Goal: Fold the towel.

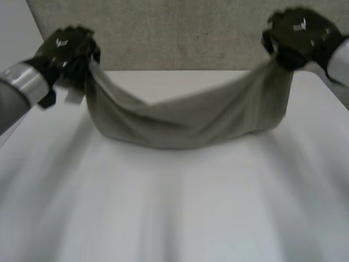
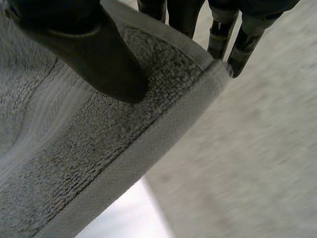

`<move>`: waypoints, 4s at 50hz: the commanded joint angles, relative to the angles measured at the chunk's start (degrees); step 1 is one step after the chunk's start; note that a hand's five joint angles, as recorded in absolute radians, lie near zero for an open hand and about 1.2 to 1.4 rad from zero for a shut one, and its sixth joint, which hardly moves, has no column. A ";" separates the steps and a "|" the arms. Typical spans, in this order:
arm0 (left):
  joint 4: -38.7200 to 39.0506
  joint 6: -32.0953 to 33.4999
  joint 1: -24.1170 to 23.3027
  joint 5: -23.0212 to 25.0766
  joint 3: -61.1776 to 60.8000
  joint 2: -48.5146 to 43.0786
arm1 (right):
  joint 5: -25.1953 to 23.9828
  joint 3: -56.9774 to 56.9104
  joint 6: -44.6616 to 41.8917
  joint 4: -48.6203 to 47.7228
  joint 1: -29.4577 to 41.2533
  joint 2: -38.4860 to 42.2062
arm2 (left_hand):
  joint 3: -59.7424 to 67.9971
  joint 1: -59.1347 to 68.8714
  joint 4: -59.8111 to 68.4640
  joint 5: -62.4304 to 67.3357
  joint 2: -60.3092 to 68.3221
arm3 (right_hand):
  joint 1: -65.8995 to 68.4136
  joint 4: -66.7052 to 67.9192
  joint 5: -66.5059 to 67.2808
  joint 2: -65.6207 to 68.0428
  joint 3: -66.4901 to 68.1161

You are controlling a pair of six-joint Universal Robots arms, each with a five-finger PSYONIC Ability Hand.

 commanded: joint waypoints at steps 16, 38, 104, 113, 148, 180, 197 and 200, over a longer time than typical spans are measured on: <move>28.41 -15.25 0.58 -0.35 -5.64 4.98 | -2.59 4.84 10.50 -9.81 -4.12 -6.46 | -2.40 6.36 -3.22 4.86 6.66 | 5.48 -4.44 4.16 6.60 -2.88; 13.94 12.77 2.08 5.90 -35.46 -2.32 | -9.27 48.52 -11.13 -10.17 -5.96 -9.07 | -2.40 -0.68 -3.22 -2.18 -0.37 | 5.48 -4.44 4.16 6.60 -2.88; -22.56 16.21 1.73 11.08 -41.18 16.39 | -26.67 41.58 -32.83 26.66 -37.60 -26.93 | -2.40 -0.52 -3.22 -2.02 -0.21 | 5.48 -4.44 4.16 6.60 -2.88; -24.59 13.67 1.73 11.79 -38.28 21.76 | -37.83 39.03 -32.74 29.82 -46.30 -30.63 | -2.40 -0.52 -3.22 -2.02 -0.21 | 5.48 -4.44 4.16 6.60 -2.88; -24.50 6.64 3.05 11.08 -10.61 -7.49 | -18.67 13.63 -19.39 21.30 -16.77 5.67 | -2.40 -1.36 -3.22 -2.86 -1.05 | 5.48 -4.44 4.16 6.60 -2.88; -15.28 6.46 2.61 8.01 3.03 -22.71 | 4.97 9.41 -1.54 -9.55 -6.75 17.80 | -2.40 -1.36 -3.22 -2.86 -1.05 | 5.48 -4.44 4.16 6.60 -2.88; -9.03 6.55 1.91 7.83 3.47 -25.69 | 5.94 8.89 -1.63 -14.38 -5.70 21.31 | -2.40 -13.30 -3.22 -14.80 -12.99 | 5.48 -4.44 4.16 6.60 -2.88; -8.59 6.63 1.91 7.83 3.47 -26.57 | 5.94 8.71 -1.72 -14.91 -5.70 22.10 | -2.40 -13.30 -3.22 -14.80 -12.99 | 5.48 -4.44 4.16 6.60 -2.88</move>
